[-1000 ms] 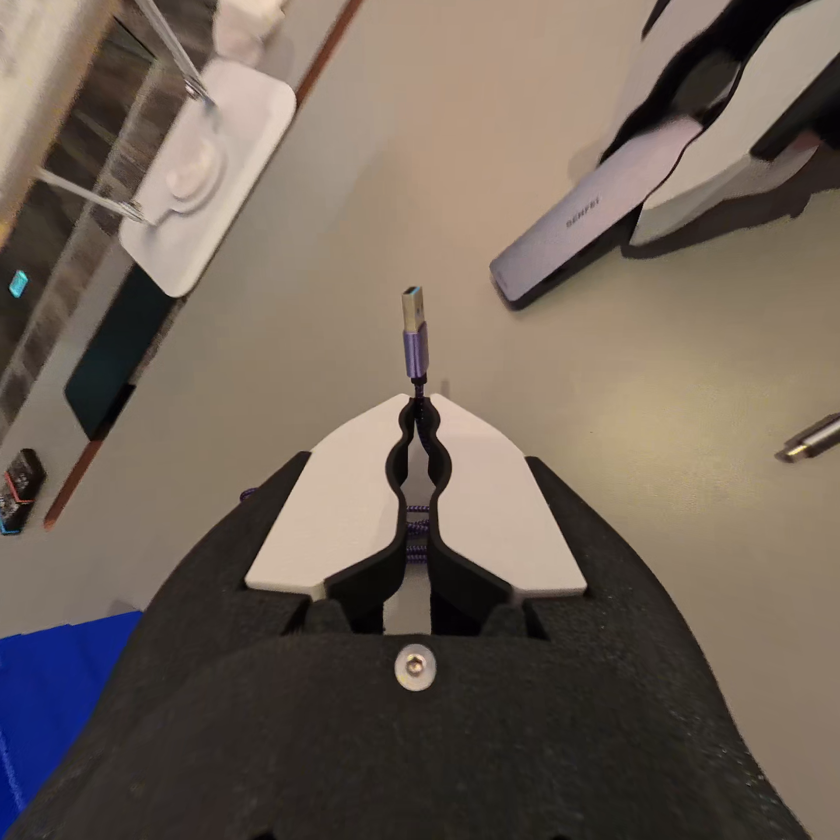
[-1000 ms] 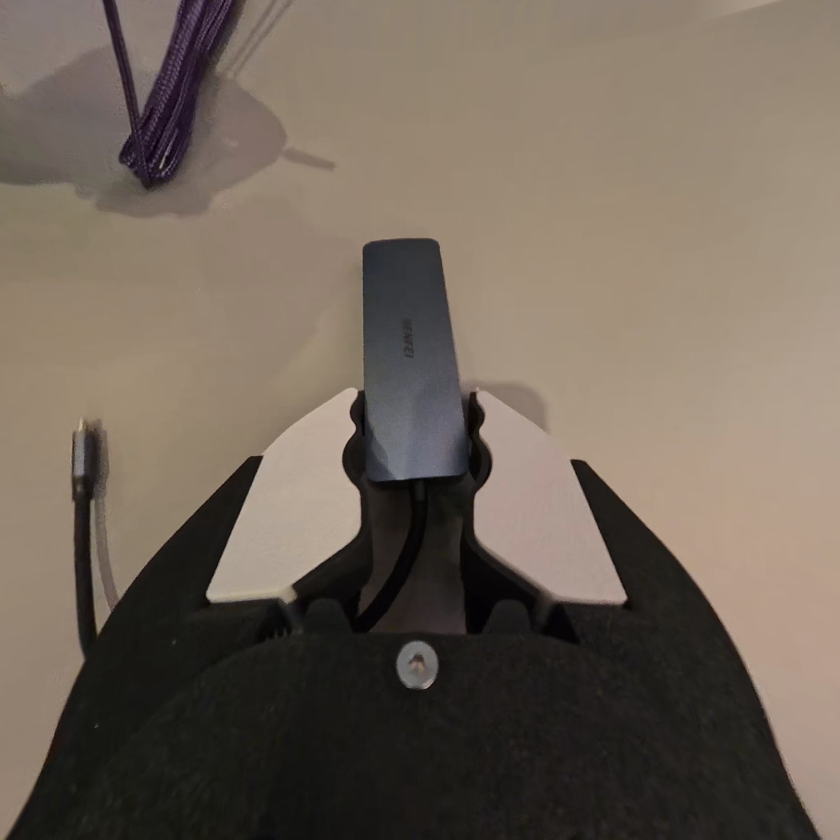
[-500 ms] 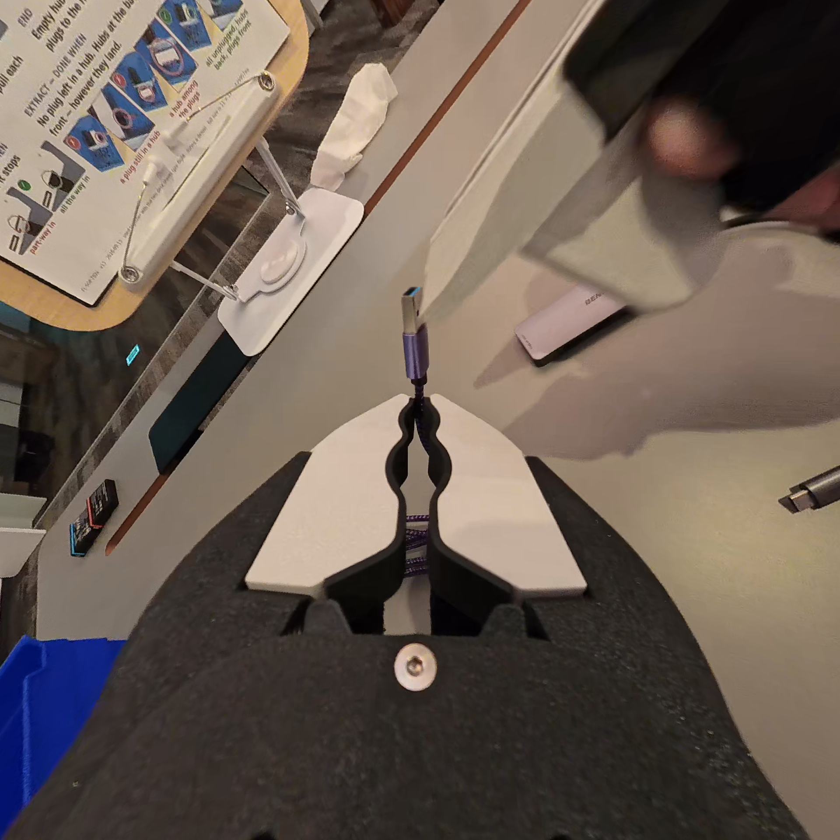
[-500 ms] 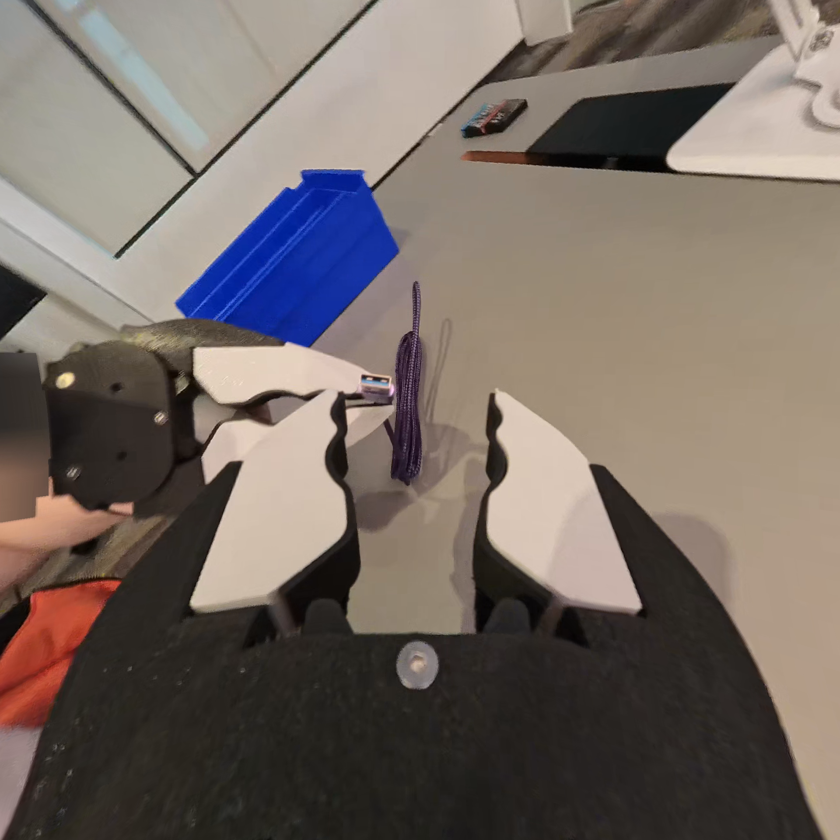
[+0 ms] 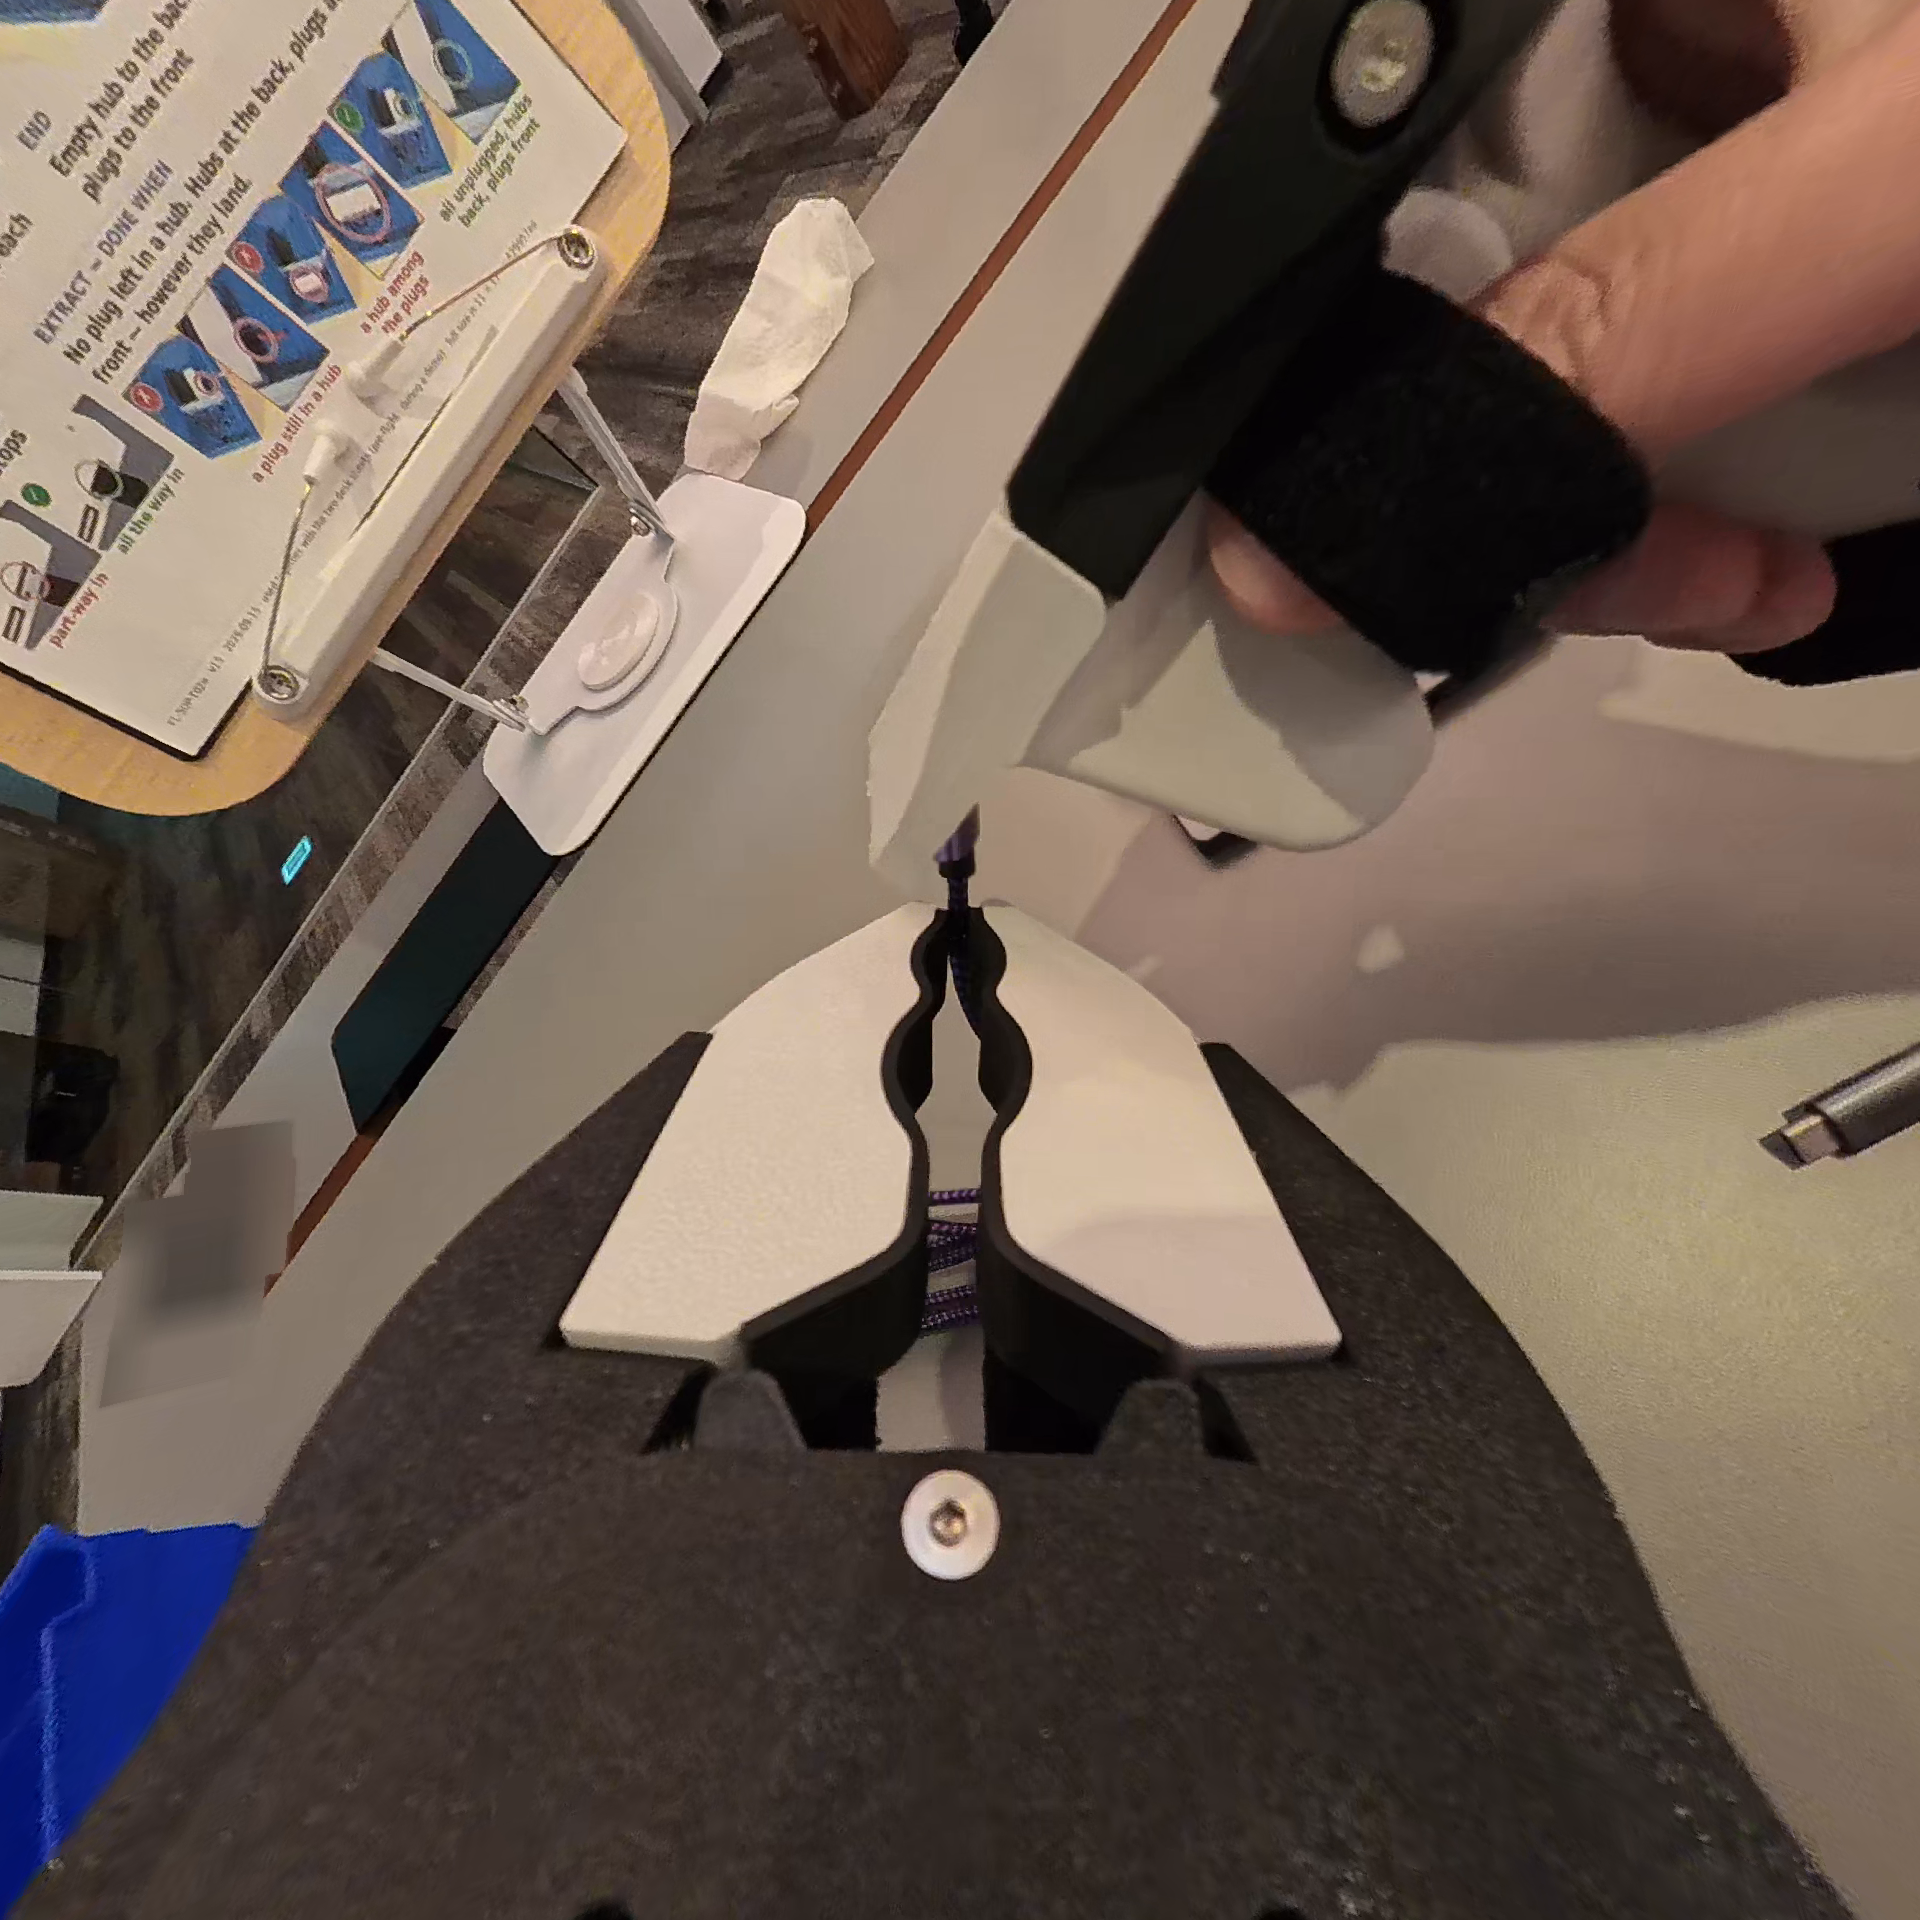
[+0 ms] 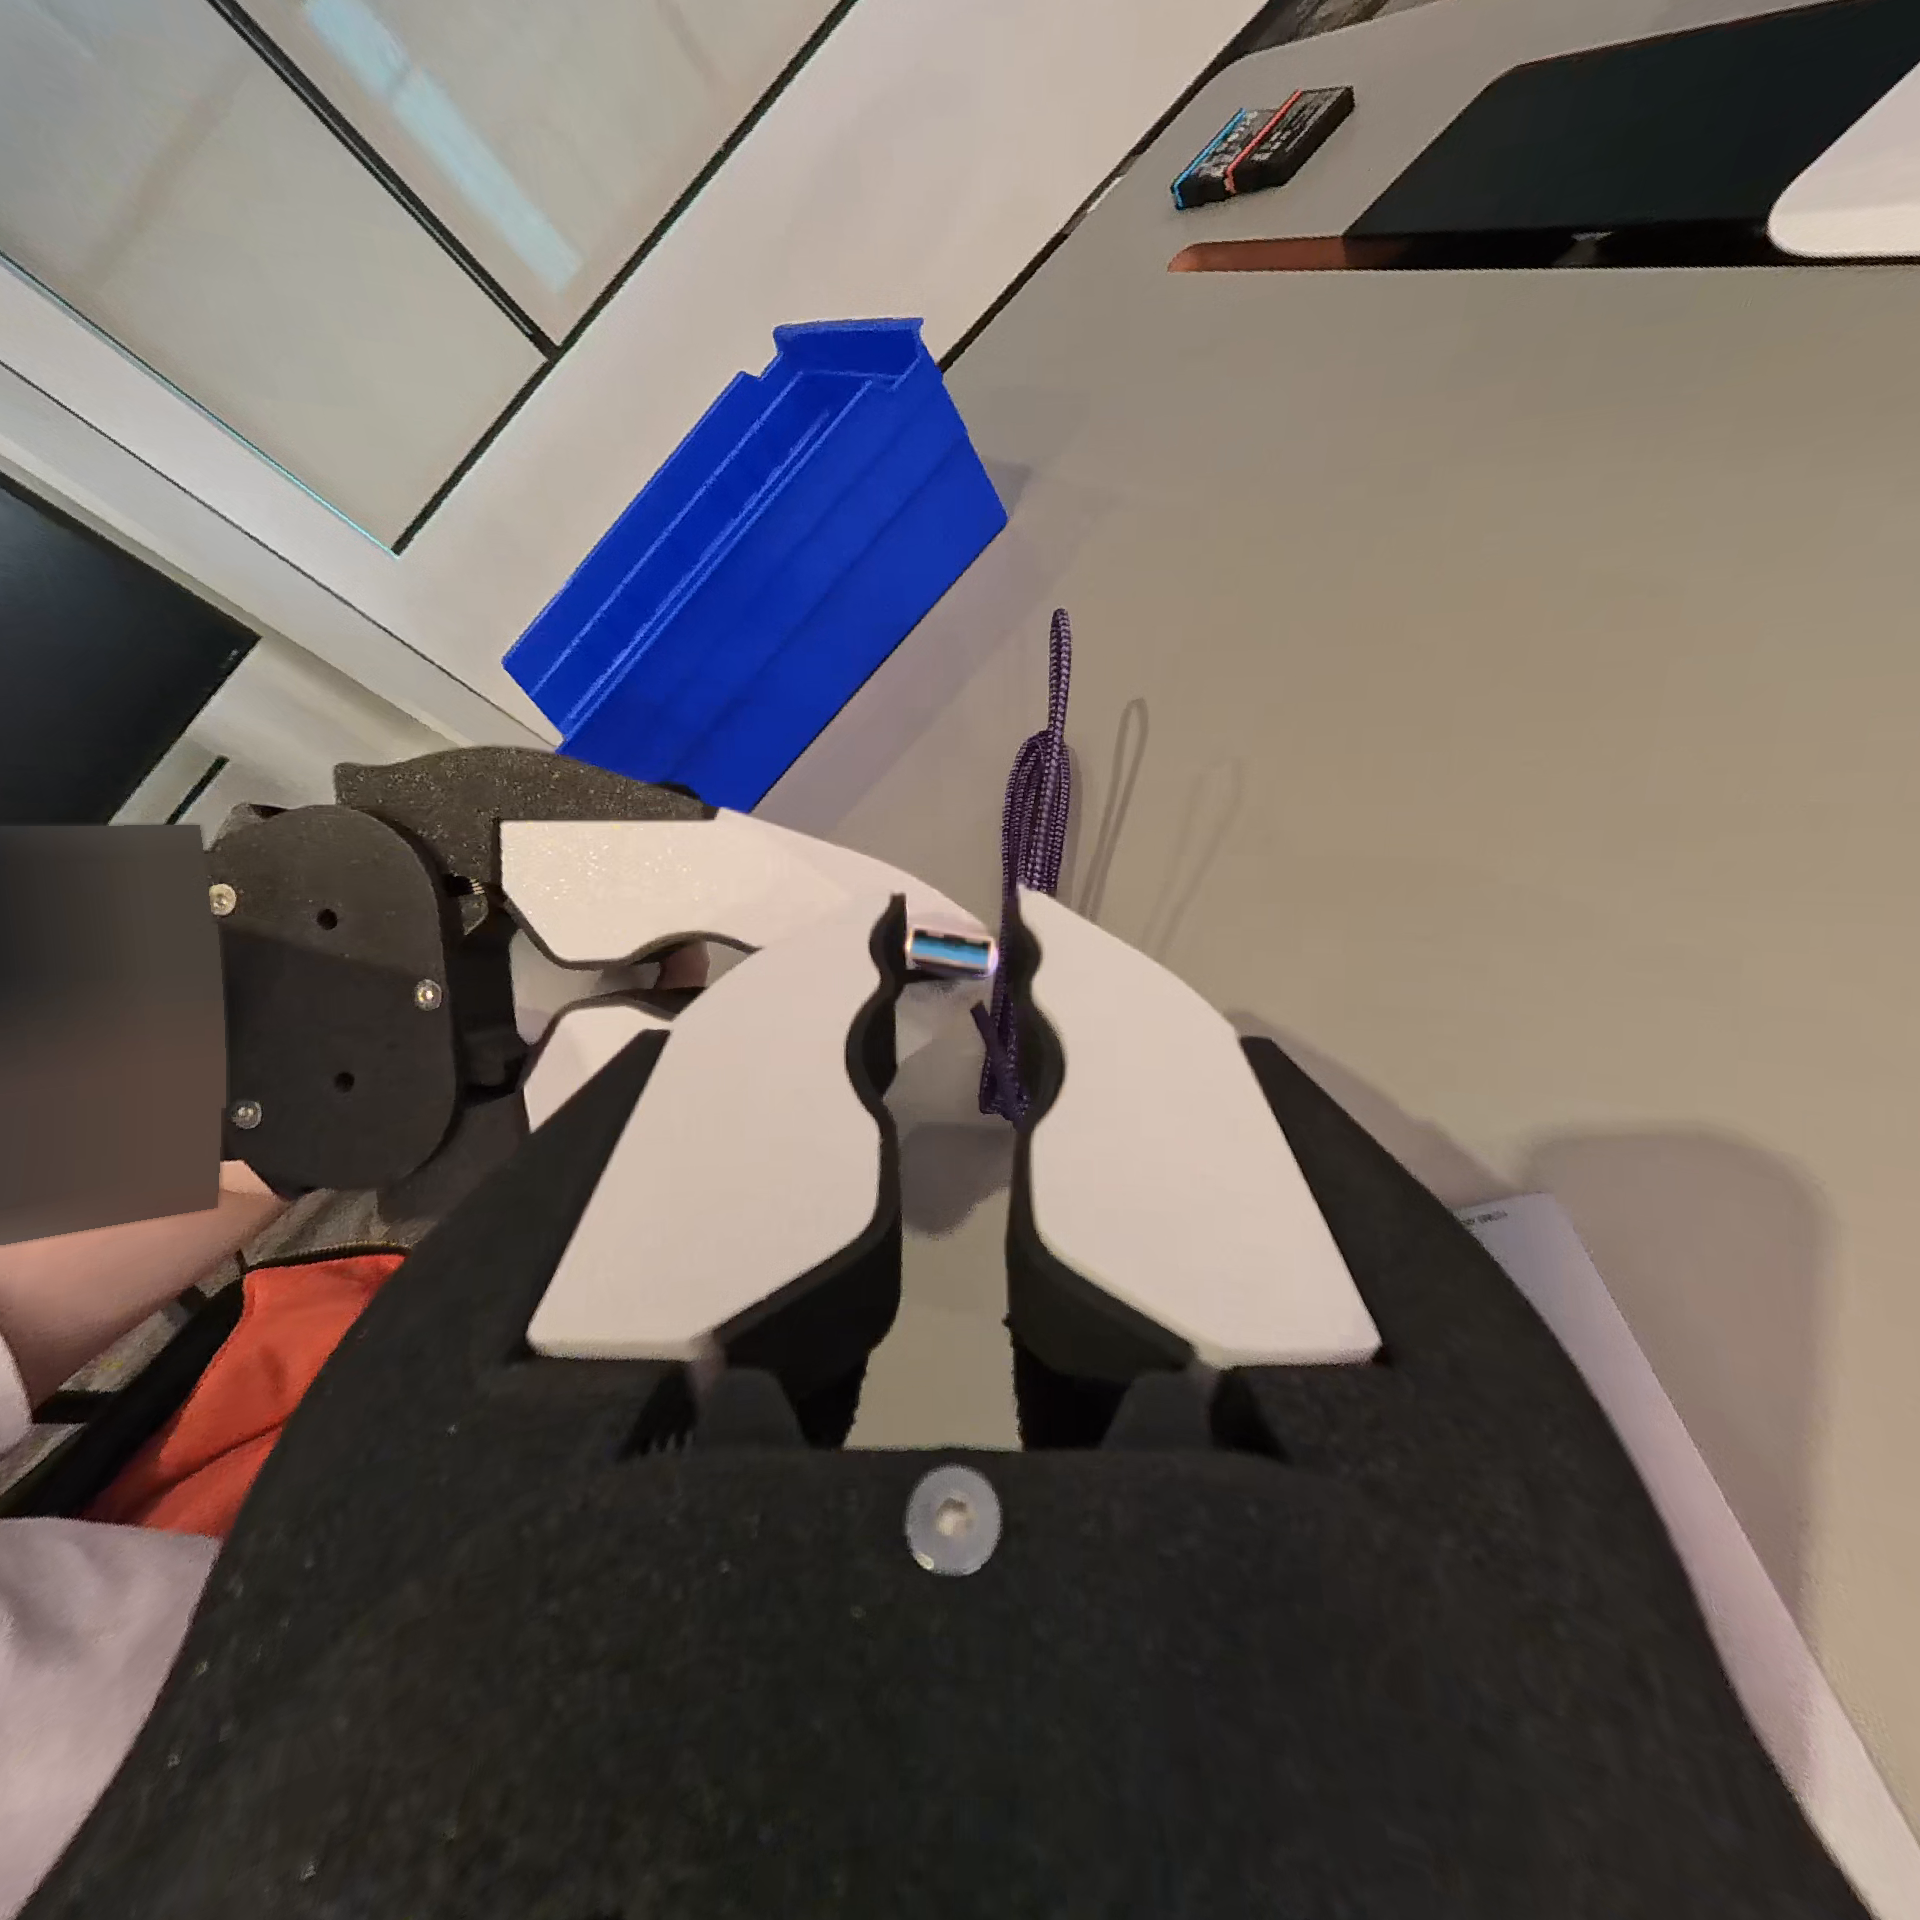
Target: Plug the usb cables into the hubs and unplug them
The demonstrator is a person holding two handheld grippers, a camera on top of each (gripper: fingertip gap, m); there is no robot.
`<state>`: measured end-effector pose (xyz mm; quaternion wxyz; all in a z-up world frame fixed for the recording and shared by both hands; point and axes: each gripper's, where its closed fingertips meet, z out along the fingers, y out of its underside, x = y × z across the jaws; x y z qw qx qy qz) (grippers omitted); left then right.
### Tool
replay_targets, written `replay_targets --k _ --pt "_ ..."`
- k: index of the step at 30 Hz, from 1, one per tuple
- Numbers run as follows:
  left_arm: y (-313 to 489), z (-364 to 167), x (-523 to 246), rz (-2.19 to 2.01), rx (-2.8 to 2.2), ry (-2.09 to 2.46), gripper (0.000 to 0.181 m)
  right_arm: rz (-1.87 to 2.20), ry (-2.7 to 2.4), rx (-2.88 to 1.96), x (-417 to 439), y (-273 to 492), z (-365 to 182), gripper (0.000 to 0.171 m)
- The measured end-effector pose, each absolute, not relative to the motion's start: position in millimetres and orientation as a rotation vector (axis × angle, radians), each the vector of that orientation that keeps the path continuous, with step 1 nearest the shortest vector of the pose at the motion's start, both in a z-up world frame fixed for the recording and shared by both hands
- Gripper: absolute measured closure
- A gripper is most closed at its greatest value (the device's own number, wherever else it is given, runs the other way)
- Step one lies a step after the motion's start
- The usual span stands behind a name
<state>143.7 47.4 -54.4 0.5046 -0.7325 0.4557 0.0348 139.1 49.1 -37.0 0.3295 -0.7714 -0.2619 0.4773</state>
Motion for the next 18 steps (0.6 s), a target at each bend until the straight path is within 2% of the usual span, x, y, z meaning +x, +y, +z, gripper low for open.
replay_targets --k 1,14,18 --pt "47 -55 144 0.093 -1.764 1.111 0.179 1.255 -0.689 -2.021 139 49 -37 0.154" --pt "42 -54 148 0.056 -1.752 1.114 0.178 1.209 -0.89 -2.057 142 40 -38 0.156" --pt "37 -60 144 -0.021 -1.826 1.093 0.156 1.231 -0.979 -1.984 146 36 -38 0.156"
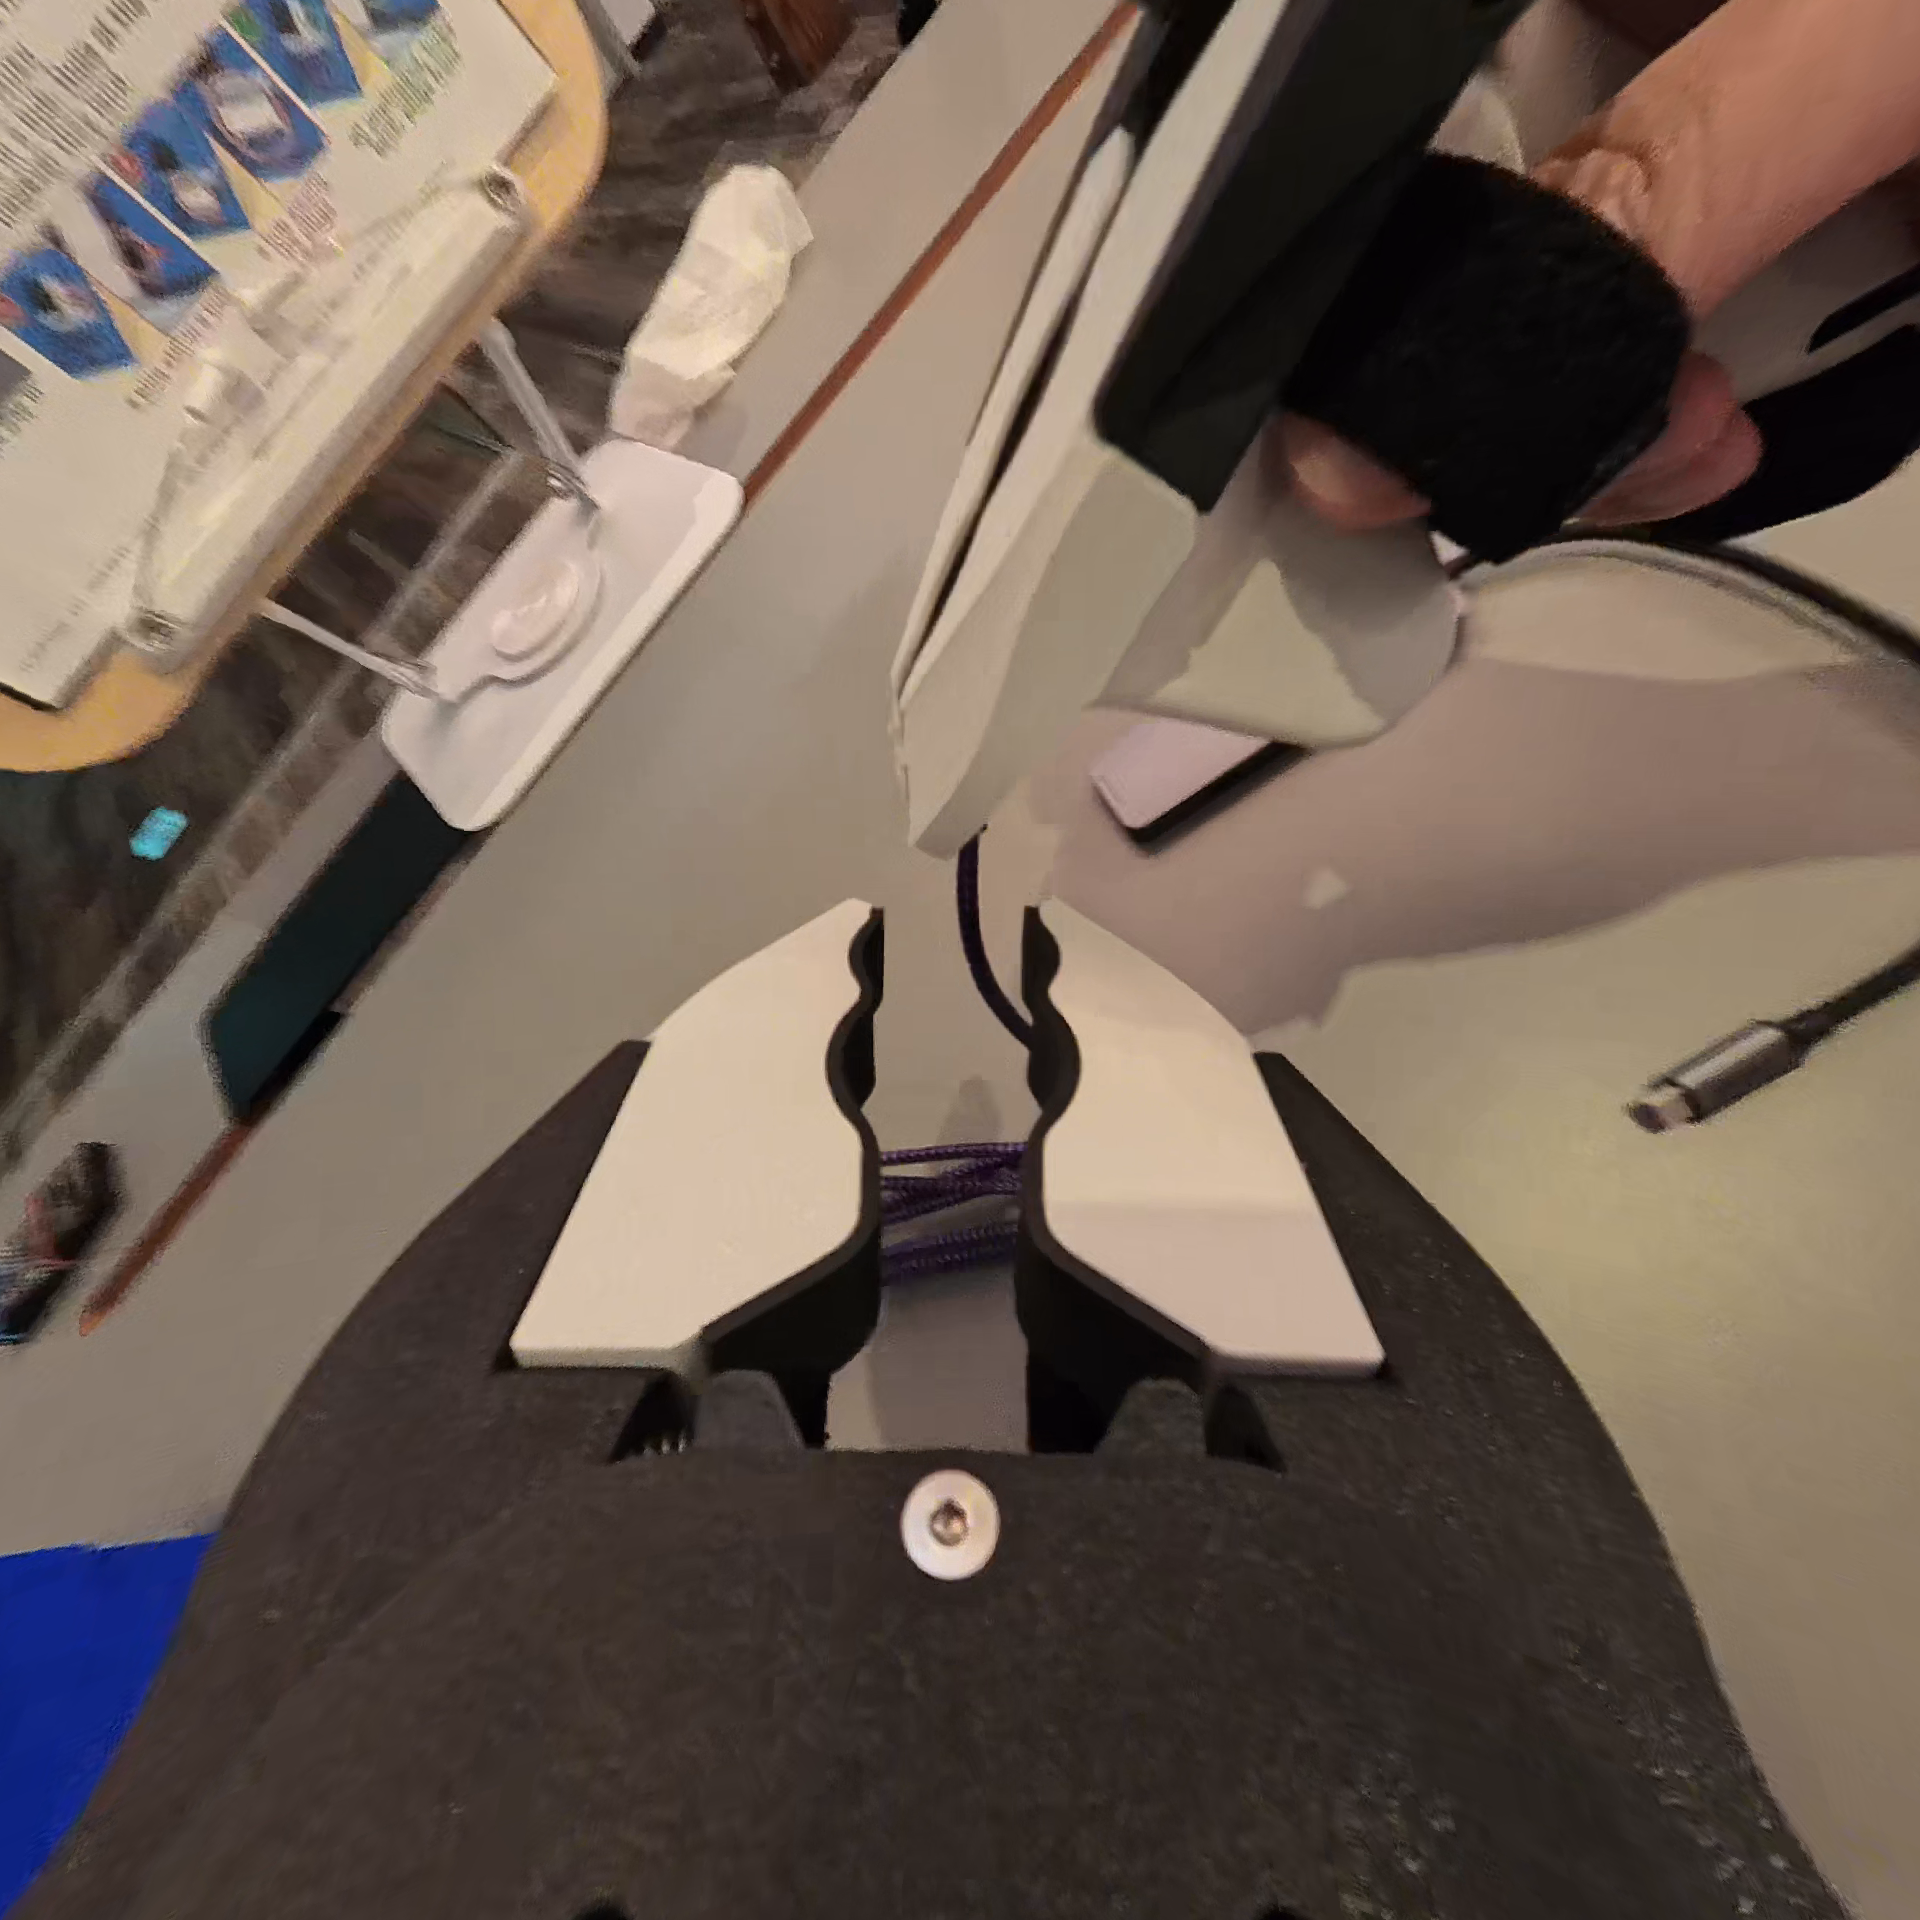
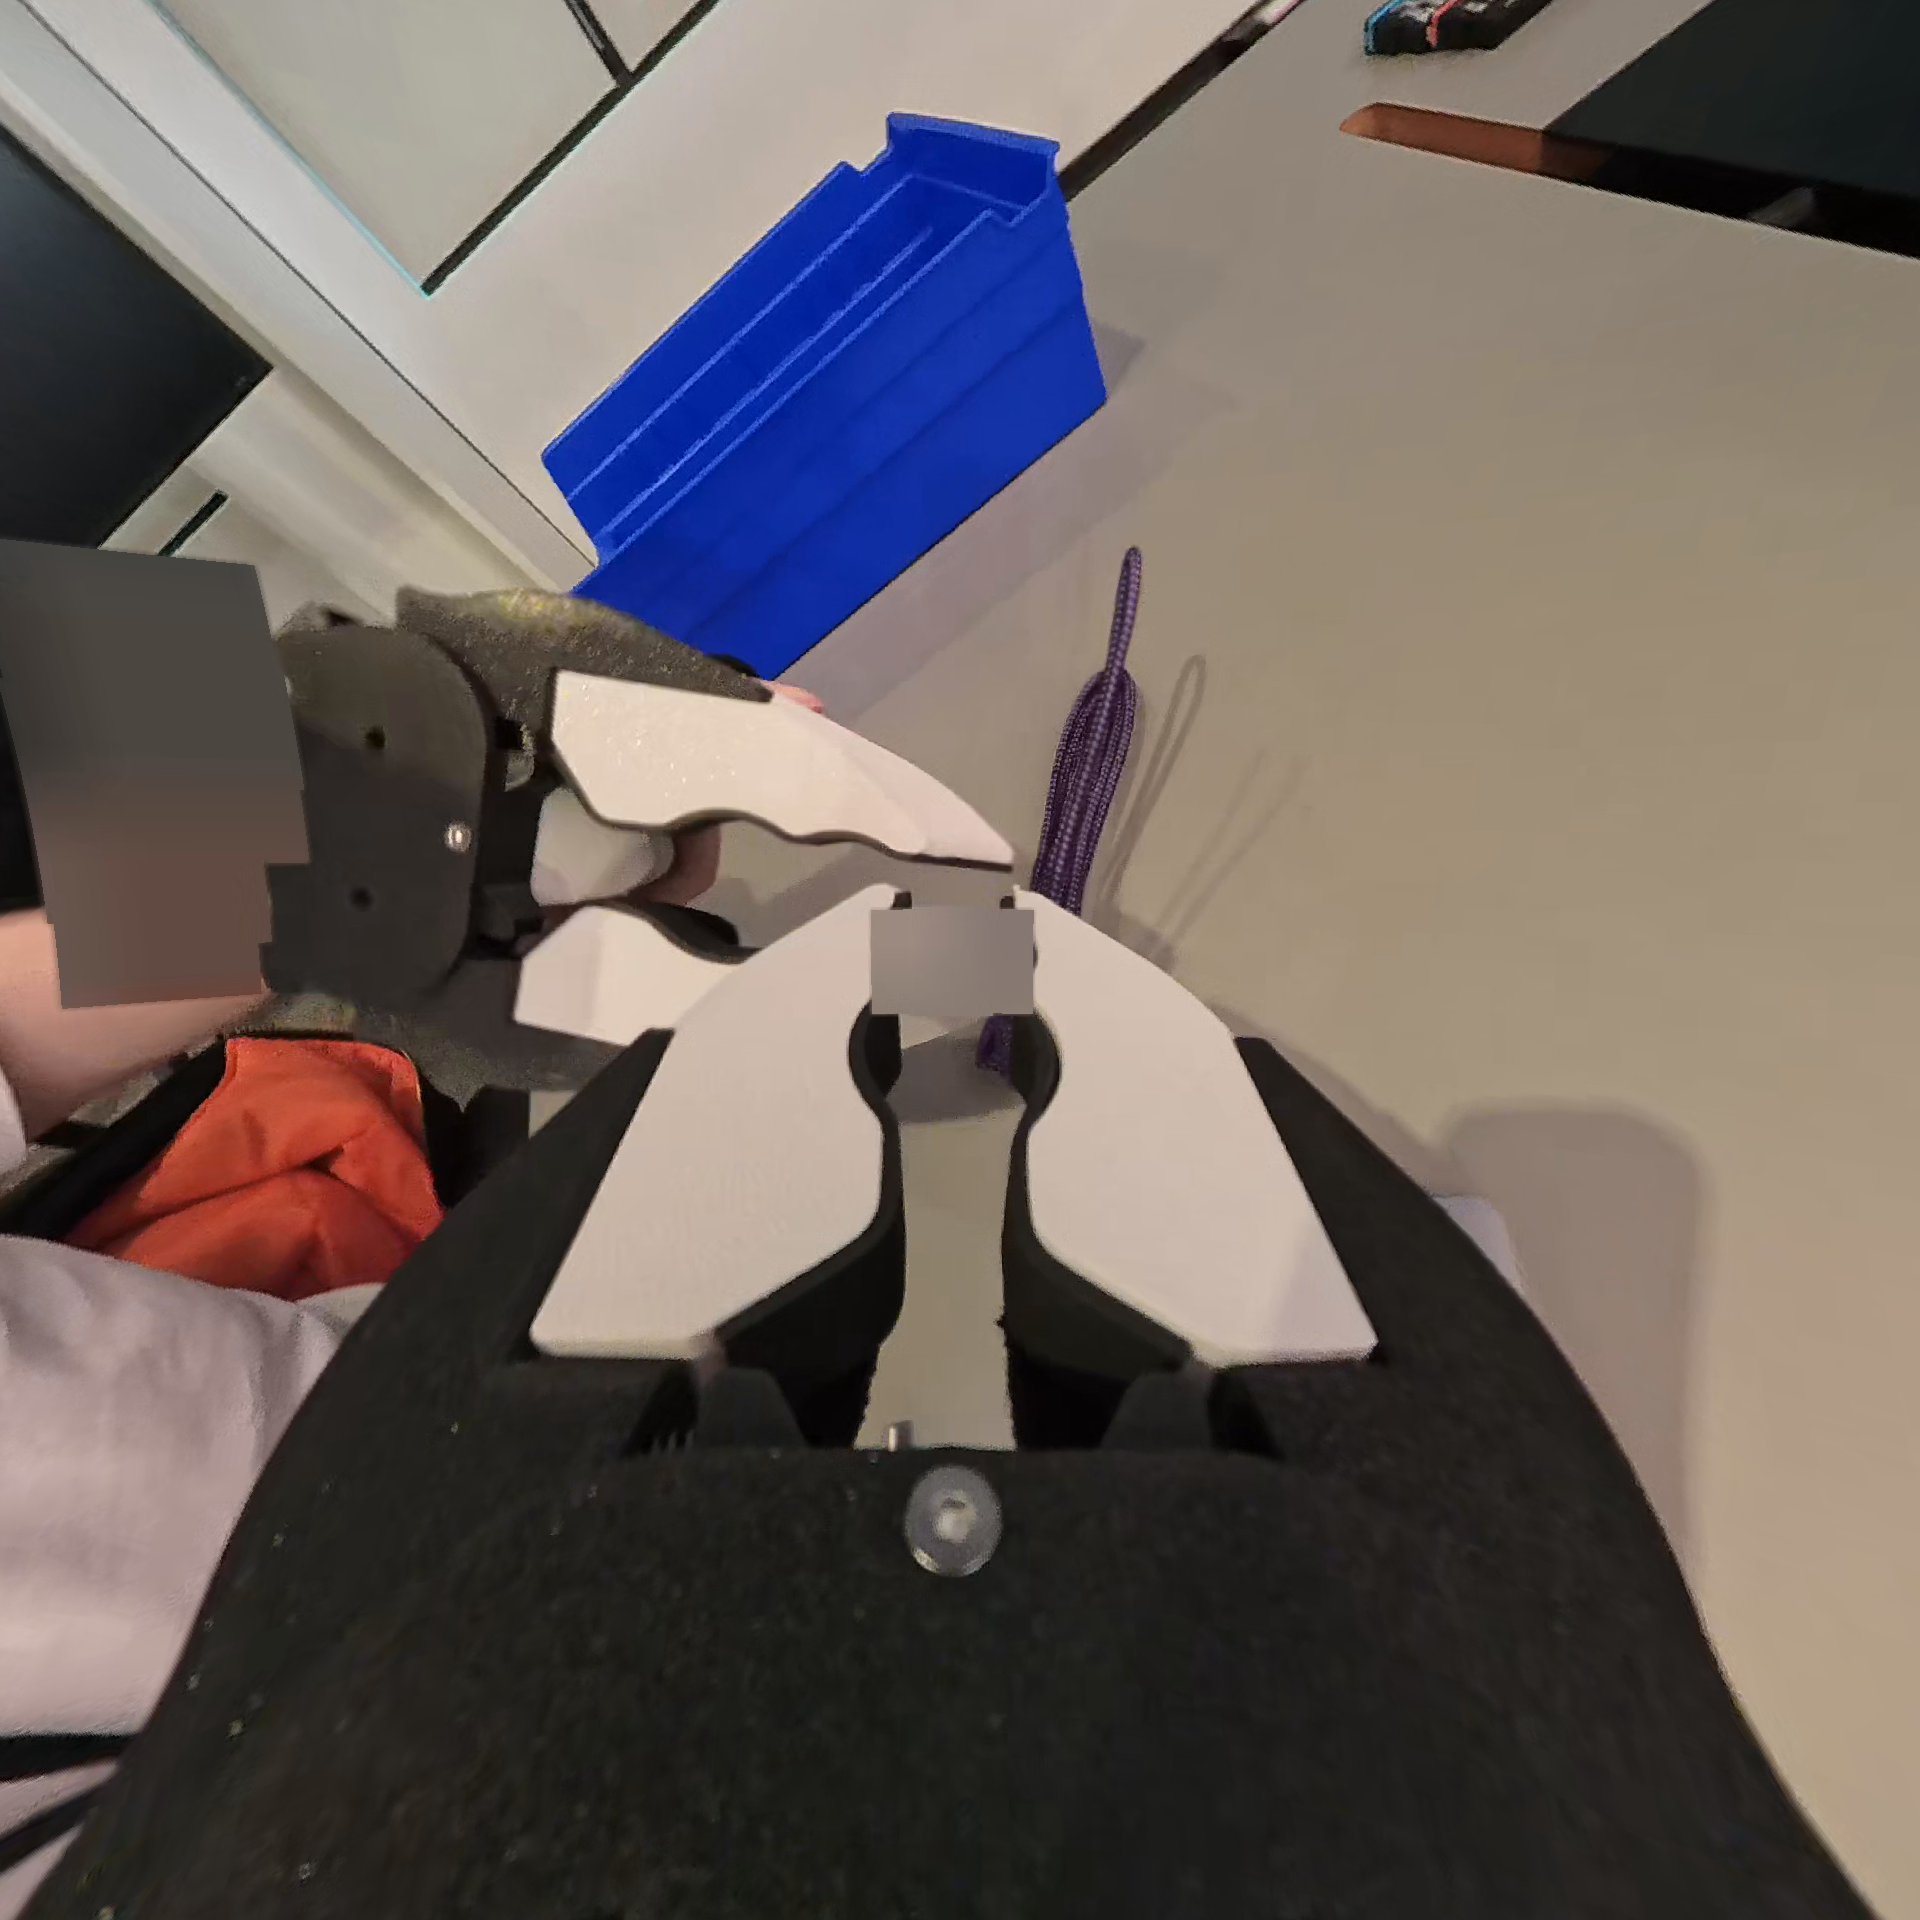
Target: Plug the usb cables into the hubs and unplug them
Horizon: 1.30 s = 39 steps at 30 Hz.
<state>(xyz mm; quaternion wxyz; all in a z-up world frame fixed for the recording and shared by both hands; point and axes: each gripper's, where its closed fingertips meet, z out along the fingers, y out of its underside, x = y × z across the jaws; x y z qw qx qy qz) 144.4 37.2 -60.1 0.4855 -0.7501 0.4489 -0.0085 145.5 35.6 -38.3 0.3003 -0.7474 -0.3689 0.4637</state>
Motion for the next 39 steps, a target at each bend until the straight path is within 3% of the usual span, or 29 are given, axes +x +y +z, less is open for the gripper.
replay_targets --k 5,13,16,25,33,39 --pt "17 -62 156 -0.46 -1.919 1.1 0.149 1.264 -1.164 -1.789 153 24 -35 0.156" --pt "0 -35 180 -1.138 -1.749 1.059 0.159 1.286 -1.305 -1.481 170 6 -22 0.156" --pt "0 -27 181 -1.176 -1.641 1.018 0.17 1.316 -1.271 -1.402 178 5 -15 0.156" --pt "-4 -30 198 -1.154 -1.586 1.01 0.155 1.319 -1.28 -1.321 181 -3 -12 0.156" --pt "-7 -31 207 -1.313 -1.517 0.91 0.175 1.308 -1.265 -1.288 187 -4 -10 0.156" --pt "-10 -36 217 -1.276 -1.533 0.94 0.179 1.331 -1.251 -1.32 197 -4 -17 0.156"
